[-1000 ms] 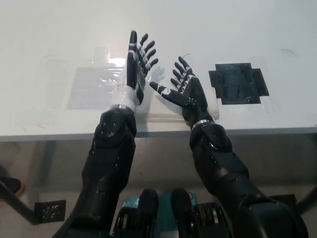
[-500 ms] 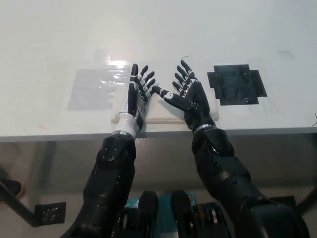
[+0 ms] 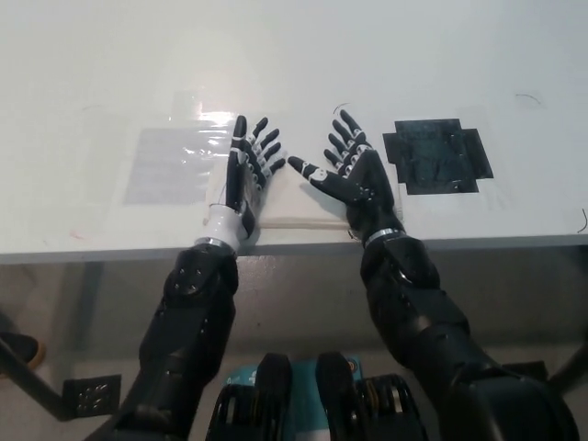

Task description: A stack of napkins is kept in the middle of the table close to the robot and the robot places both its hands sideways on the stack. Then it moves its hands away from each other while pressing down on the napkins to make them smooth

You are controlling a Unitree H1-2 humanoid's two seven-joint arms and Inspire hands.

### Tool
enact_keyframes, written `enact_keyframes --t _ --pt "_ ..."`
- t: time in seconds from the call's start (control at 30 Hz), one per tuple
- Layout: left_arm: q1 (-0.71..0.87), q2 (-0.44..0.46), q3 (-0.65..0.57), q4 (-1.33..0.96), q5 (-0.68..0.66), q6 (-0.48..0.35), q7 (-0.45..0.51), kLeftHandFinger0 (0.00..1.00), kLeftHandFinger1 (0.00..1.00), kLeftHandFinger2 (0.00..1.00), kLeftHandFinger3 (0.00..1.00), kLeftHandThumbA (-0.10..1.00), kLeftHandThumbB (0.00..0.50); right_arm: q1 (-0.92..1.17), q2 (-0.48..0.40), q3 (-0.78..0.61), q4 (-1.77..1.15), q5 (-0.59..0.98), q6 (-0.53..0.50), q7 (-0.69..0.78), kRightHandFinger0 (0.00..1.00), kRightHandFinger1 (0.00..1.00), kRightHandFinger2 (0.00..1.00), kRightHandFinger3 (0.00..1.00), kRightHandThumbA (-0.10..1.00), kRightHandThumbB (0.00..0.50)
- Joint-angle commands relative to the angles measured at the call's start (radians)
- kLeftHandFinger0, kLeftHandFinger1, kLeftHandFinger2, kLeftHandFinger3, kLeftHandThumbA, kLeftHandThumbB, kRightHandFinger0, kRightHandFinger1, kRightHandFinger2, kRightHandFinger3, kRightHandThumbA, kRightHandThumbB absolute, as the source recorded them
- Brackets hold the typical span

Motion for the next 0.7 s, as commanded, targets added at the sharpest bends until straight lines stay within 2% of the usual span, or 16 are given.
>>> enact_keyframes --t 0.0,0.27,0.37,0.47,0.53,0.63,0.67 --pt "-0.022 0.075 0.026 0.035 -0.007 0.023 0.022 1.0 1.0 1.0 1.0 1.0 0.288 -0.01 -0.051 -0.025 0.005 0.026 -0.001 -0.006 1.0 1.0 1.0 1.0 1.0 0.234" --pt "-0.047 0.127 0.03 0.058 -0.016 0.019 0.009 1.0 1.0 1.0 1.0 1.0 0.306 -0.01 -0.106 -0.043 0.008 0.032 -0.001 0.012 1.0 1.0 1.0 1.0 1.0 0.206" --pt "-0.049 0.138 0.04 0.049 -0.027 0.029 0.005 1.0 1.0 1.0 1.0 1.0 0.286 -0.013 -0.117 -0.047 0.01 0.033 -0.001 0.008 1.0 1.0 1.0 1.0 1.0 0.199" --pt "-0.051 0.15 0.058 0.047 -0.045 0.037 -0.013 1.0 1.0 1.0 1.0 1.0 0.28 -0.013 -0.13 -0.048 0.011 0.035 -0.001 0.008 1.0 1.0 1.0 1.0 1.0 0.217" --pt "-0.053 0.16 0.069 0.054 -0.052 0.03 -0.023 1.0 1.0 1.0 1.0 1.0 0.255 -0.012 -0.134 -0.046 0.011 0.035 -0.001 0.011 1.0 1.0 1.0 1.0 1.0 0.241" --pt "-0.051 0.173 0.067 0.059 -0.043 0.021 -0.022 1.0 1.0 1.0 1.0 1.0 0.257 -0.008 -0.138 -0.043 0.008 0.031 -0.001 0.009 1.0 1.0 1.0 1.0 1.0 0.237" --pt "-0.048 0.179 0.066 0.053 -0.042 0.02 -0.024 1.0 1.0 1.0 1.0 1.0 0.259 -0.005 -0.142 -0.042 0.004 0.03 -0.001 0.012 1.0 1.0 1.0 1.0 1.0 0.219"
